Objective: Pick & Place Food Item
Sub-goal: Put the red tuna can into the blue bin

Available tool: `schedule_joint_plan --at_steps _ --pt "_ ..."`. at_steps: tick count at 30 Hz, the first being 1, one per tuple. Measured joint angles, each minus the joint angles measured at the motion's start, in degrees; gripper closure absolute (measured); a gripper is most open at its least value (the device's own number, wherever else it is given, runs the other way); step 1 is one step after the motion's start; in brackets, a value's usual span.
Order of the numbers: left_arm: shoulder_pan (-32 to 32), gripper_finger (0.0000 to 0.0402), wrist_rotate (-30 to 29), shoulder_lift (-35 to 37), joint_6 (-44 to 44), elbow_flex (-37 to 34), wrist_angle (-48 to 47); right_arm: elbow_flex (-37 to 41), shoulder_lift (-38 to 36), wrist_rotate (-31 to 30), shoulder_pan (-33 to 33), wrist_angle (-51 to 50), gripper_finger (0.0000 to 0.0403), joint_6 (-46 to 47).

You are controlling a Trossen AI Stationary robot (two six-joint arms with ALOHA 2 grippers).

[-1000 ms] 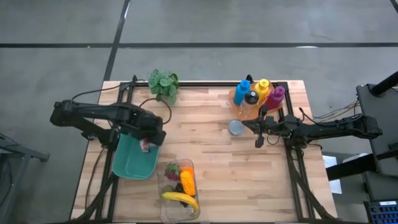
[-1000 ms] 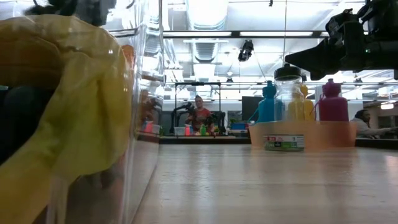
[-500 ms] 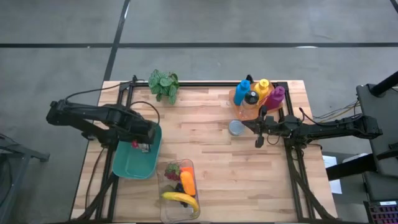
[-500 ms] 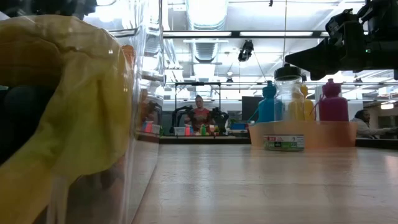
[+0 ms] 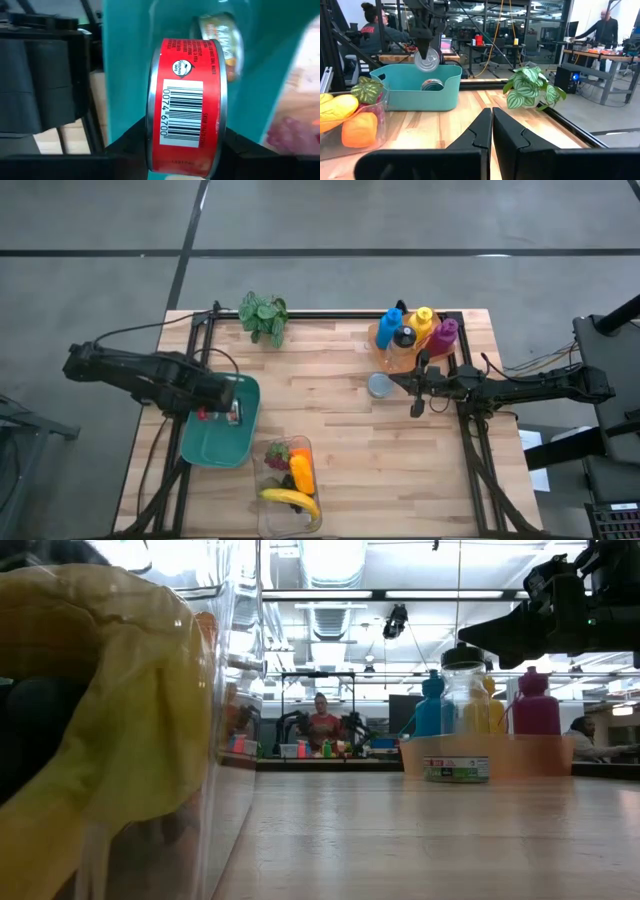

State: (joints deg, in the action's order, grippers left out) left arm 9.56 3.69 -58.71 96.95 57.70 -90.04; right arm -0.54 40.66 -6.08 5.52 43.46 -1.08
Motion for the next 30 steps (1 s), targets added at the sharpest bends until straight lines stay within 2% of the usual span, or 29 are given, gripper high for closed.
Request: schedule_joint_plan --at_steps 11,23,30 --pt "0.0 0.0267 -0.3 0.7 2.9 -6.8 2.0 0.0 0.0 0.0 0.0 0.0 0.0391 0.0" --pt "0.0 0.0267 -0.5 0.7 5.3 -16.4 13.1 0.0 0.0 0.0 0.0 0.0 0.0391 0.0" --pt "0.0 0.0267 -0.8 -0.4 6.3 -16.4 13.4 0.0 0.0 0.0 0.0 0.0 0.0391 0.0"
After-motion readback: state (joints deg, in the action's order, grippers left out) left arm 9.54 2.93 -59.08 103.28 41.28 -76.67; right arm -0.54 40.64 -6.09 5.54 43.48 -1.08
